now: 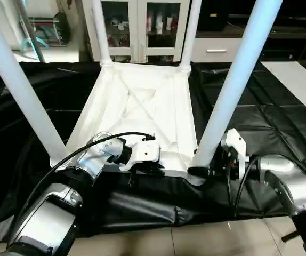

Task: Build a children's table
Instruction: Rotate leg to tighten

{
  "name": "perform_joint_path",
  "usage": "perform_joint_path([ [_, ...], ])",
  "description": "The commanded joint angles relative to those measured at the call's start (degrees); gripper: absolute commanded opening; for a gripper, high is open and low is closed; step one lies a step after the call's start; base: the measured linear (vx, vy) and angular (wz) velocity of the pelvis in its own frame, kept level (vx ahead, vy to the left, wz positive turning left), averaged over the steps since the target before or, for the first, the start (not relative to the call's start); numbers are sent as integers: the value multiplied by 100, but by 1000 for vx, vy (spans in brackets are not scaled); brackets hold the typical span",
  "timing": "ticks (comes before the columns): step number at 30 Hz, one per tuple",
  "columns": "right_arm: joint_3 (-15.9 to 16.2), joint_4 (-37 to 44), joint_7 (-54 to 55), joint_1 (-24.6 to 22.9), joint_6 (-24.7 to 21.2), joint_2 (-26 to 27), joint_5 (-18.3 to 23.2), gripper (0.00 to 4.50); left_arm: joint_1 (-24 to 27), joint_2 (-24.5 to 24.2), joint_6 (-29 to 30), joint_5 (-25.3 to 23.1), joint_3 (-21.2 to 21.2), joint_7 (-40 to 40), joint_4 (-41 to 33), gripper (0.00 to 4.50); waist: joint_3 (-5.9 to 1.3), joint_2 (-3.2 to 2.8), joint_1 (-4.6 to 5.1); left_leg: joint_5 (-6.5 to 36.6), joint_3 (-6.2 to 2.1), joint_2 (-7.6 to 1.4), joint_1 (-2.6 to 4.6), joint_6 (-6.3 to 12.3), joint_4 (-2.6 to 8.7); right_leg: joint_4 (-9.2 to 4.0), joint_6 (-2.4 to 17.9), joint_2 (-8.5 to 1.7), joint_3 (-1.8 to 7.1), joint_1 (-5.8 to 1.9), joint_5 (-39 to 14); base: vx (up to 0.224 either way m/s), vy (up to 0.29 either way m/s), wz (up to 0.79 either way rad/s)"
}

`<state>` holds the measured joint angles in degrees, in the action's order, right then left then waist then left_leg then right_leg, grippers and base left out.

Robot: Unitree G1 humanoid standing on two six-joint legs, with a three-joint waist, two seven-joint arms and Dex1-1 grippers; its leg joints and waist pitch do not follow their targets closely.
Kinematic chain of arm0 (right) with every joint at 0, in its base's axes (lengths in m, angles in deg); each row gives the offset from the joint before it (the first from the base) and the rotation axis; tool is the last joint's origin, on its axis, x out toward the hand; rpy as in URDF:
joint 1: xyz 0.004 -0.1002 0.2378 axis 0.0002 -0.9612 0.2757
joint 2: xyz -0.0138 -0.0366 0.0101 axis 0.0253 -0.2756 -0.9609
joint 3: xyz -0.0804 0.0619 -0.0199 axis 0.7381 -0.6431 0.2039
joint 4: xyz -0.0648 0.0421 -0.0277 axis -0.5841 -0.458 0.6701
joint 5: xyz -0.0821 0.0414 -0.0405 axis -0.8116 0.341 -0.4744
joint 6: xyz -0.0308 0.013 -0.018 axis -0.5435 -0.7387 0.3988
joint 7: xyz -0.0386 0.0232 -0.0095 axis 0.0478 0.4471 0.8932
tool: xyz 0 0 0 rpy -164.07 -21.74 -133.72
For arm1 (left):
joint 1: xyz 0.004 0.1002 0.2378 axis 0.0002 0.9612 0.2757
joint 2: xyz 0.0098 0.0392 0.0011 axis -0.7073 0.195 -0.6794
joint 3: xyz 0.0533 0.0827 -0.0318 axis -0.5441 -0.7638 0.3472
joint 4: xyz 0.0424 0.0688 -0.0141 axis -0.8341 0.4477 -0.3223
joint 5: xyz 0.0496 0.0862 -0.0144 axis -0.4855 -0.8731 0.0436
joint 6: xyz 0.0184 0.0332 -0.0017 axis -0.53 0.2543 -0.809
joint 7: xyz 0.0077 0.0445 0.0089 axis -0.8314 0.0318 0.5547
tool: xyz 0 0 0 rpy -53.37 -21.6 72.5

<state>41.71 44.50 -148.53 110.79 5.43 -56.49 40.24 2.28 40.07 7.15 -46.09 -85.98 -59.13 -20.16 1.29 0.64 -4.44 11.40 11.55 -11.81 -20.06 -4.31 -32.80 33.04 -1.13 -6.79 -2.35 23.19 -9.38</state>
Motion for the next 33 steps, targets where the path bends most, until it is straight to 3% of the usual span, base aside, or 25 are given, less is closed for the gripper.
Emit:
perform_joint_path([
  [1, 47, -146, -181, 113, 87, -32, -49, 298, 296, -5, 73, -243, -398, -284, 182, 0, -268, 96, -4, 1090, 10, -133, 9, 492, 338, -262, 1491, -111, 95, -244, -875, 0, 0, 0],
  [9, 196, -447, -664, 239, 85, -150, -164, 232, 342, -46, 103, -279, -417, -333, 124, 0, -275, 102, -49, 934, 11, -129, 2, 505, 328, -229, 1520, -93, 90, -256, -639, 0, 0, 0],
  [12, 218, -501, -725, 270, 70, -151, -185, 215, 338, -55, 93, -297, -428, -327, 125, 0, -273, 103, -50, 1034, 8, -134, 9, 475, 336, -249, 1489, -98, 90, -249, -836, 0, 0, 0],
  [20, 227, -672, -879, 355, 93, -110, -261, 209, 345, -72, 137, -317, -427, -327, 78, 0, -270, 101, -51, 1090, 7, -138, 13, 459, 341, -254, 1486, -95, 90, -240, -895, 0, 0, 0],
  [24, -1, -920, -94, 376, 276, 135, -403, 209, 345, -40, 260, -307, -357, -152, 112, 0, -260, 111, -40, 1108, 5, -134, 2, 427, 352, -268, 1437, -98, 91, -227, -1015, 0, 0, 0],
  [25, -97, -1053, 338, 412, 276, 246, -479, 209, 321, 9, 369, -299, -286, 52, 170, 0, -249, 103, -29, 1193, 3, -132, -5, 391, 365, -284, 1403, -101, 91, -220, -1153, 0, 0, 0],
  [26, -220, -1185, 776, 459, 199, 379, -502, 208, 278, 98, 531, -267, -165, 371, 249, 0, -218, 79, 39, 1557, -17, -119, -2, 188, 414, -354, 1232, -103, 98, -192, -1725, 0, 0, 0],
  [28, -432, -1372, 1475, 535, 46, 636, -490, 204, 167, 280, 790, -212, 43, 969, 408, 0, -218, 129, 128, 1961, -67, -104, 8, 8, 443, -415, 1006, -100, 78, -184, -2333, -25, 0, -2],
  [29, -450, -1387, 1536, 540, 35, 660, -487, 202, 156, 297, 809, -208, 59, 1021, 423, 0, -214, 122, 166, 2078, -75, -97, 19, -35, 443, -422, 959, -91, 80, -160, -2478, -60, 10, -2],
  [30, -625, -1516, 2257, 580, -60, 956, -492, 200, 12, 466, 1000, -202, 202, 1608, 597, 0, -207, 112, 244, 2328, -103, -81, 48, -125, 448, -485, 813, -93, 67, -111, -2851, -60, 10, -2],
  [33, -847, -1680, 3488, 646, -75, 1501, -576, 198, -280, 803, 1427, -152, 505, 2873, 892, 0, -204, 106, 340, 2554, -134, -59, 41, -156, 445, -540, 626, -82, 35, -86, -3131, -18, 4, -1],
])
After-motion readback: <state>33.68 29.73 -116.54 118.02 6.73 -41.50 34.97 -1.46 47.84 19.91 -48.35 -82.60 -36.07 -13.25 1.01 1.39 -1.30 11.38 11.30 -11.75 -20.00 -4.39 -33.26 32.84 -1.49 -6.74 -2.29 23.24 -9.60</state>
